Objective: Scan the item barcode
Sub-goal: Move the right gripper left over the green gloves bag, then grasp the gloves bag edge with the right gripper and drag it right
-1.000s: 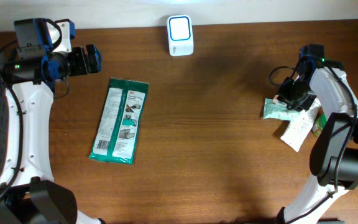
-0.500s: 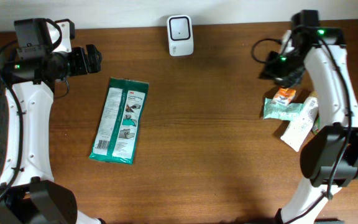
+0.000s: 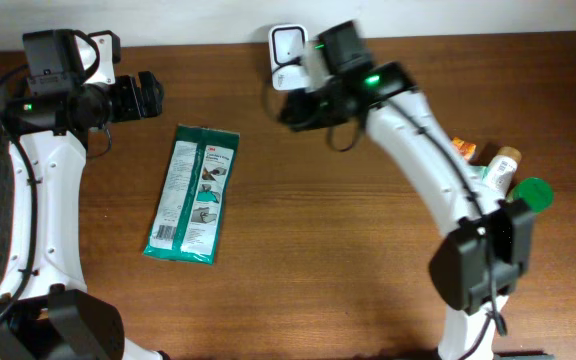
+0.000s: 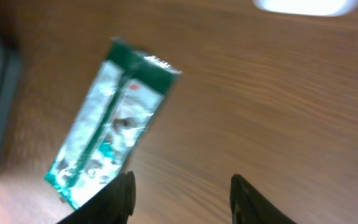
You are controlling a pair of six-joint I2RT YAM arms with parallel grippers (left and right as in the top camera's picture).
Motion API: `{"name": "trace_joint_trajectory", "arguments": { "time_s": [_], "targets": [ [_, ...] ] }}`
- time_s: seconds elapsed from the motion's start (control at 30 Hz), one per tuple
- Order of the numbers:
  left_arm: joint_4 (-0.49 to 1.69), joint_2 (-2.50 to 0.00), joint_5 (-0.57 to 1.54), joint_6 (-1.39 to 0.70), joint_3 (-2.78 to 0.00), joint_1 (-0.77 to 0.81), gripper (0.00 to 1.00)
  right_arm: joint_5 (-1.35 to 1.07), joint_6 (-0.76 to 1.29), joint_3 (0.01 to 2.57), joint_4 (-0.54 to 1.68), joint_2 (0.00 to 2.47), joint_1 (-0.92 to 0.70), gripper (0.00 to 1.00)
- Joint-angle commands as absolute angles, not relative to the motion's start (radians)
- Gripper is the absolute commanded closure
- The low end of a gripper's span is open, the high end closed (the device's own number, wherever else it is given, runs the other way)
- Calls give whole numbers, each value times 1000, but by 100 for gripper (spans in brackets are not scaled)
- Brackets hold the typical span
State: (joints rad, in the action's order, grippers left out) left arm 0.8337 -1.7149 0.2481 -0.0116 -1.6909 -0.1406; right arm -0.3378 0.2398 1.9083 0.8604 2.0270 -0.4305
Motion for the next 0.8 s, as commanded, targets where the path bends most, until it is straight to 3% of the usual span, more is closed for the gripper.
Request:
{"name": "trace_joint_trajectory", "arguments": {
  "time_s": [0.0, 0.1, 0.2, 0.57, 0.77],
  "targets": [
    [832, -1705, 258, -7, -1707, -141, 1, -329, 242, 1922, 768, 2117, -522, 54],
    [832, -1705, 258, -7, -1707, -141, 1, -329, 228, 1922, 649, 2182, -593, 54],
    [832, -1705, 258, -7, -1707, -141, 1, -319, 89, 1922, 554, 2252, -654, 54],
    [832, -1705, 258, -7, -1706, -141, 1, -284, -327, 1922, 455, 2381, -729, 50],
    [832, -1705, 258, -7, -1706, -141, 1, -284, -389, 1922, 429, 2437, -768, 44]
  ]
}}
